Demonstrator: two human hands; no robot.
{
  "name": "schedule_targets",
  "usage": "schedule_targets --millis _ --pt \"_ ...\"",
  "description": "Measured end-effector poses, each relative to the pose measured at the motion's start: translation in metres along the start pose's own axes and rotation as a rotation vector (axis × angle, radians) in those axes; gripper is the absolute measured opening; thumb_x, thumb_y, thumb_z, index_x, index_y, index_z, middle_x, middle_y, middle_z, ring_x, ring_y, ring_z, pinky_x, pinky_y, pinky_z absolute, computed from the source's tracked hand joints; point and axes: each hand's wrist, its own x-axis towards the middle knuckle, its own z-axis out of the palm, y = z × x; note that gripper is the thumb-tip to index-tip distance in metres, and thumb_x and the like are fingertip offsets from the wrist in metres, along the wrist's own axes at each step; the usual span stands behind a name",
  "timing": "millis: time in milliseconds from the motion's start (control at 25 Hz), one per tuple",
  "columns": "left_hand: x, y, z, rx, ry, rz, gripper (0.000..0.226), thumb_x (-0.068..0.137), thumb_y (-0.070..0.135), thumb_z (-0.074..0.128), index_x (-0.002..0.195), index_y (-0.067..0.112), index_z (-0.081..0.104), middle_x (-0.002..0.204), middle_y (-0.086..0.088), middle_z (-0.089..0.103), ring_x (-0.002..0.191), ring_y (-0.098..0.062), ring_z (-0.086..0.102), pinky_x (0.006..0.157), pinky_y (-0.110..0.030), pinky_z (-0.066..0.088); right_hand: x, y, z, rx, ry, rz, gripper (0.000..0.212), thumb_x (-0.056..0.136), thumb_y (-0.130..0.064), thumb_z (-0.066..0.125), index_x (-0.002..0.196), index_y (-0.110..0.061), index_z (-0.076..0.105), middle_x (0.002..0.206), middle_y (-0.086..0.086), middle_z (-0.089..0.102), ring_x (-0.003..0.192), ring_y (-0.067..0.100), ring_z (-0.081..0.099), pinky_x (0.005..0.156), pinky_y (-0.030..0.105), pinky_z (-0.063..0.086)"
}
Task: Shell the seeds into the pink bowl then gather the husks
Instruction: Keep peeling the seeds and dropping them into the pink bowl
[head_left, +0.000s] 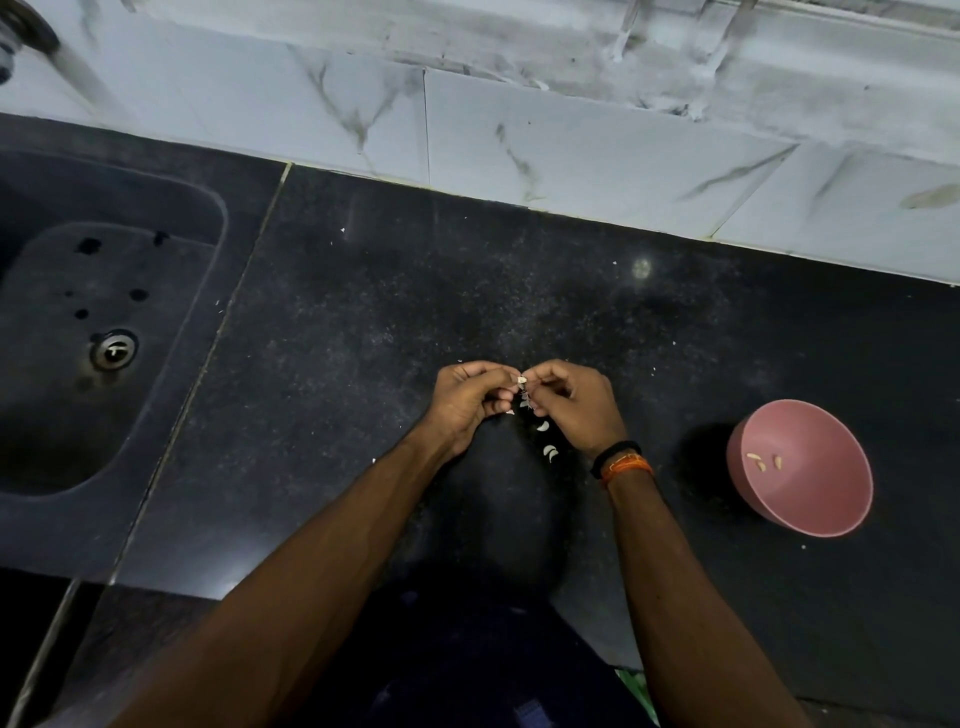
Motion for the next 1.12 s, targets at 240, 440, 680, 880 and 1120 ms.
schedule_targets --millis 240,440,680,880,1120 --pt "-0.0007 0.0002 0.0007 0.013 0.004 0.001 0.011 0.086 -0.007 0.064 0.083 -0.003 0.074 0.070 -0.013 0.067 0.058 -0.012 0.059 0.053 -0.020 0.050 -0.0002 -0.0017 -0.0007 0.042 -0.008 0.019 0.010 0.097 -0.009 0.066 0.093 -0.009 0.075 0.079 0.003 0.074 0.069 0.008 0.071 0.065 0.023 0.057" --pt "-0.0015 0.0005 0.0016 0.027 0.000 0.003 0.013 0.085 -0.007 0.064 0.080 -0.001 0.075 0.070 -0.012 0.068 0.058 -0.011 0.058 0.052 -0.019 0.049 0.0015 0.0011 -0.0005 0.085 -0.020 0.047 0.014 0.096 -0.006 0.065 0.089 -0.010 0.076 0.077 0.007 0.075 0.068 0.015 0.072 0.065 0.027 0.058" --pt "-0.0005 -0.0009 0.0009 0.040 -0.007 0.006 0.014 0.086 -0.009 0.062 0.082 -0.003 0.074 0.068 -0.011 0.069 0.058 -0.010 0.059 0.052 -0.019 0.049 0.0029 0.0046 0.0011 0.135 -0.016 0.080 0.013 0.092 -0.003 0.065 0.087 -0.008 0.076 0.076 0.014 0.075 0.065 0.021 0.071 0.065 0.033 0.058" --pt "0.0001 -0.0011 0.0007 0.040 -0.007 0.008 0.011 0.086 -0.008 0.063 0.085 -0.005 0.073 0.069 -0.012 0.067 0.058 -0.011 0.058 0.052 -0.019 0.049 0.0031 0.0057 0.0046 0.184 0.013 0.113 0.012 0.091 -0.004 0.068 0.084 -0.009 0.077 0.073 0.014 0.074 0.063 0.021 0.070 0.065 0.036 0.058" --pt "0.0018 0.0008 -0.0041 0.008 -0.061 -0.027 0.013 0.087 -0.006 0.064 0.086 0.000 0.075 0.071 -0.012 0.068 0.059 -0.011 0.061 0.055 -0.020 0.052 -0.0004 0.0008 0.0066 0.295 0.025 0.141 0.014 0.093 0.000 0.064 0.087 -0.005 0.076 0.074 0.015 0.073 0.064 0.019 0.068 0.062 0.028 0.057"
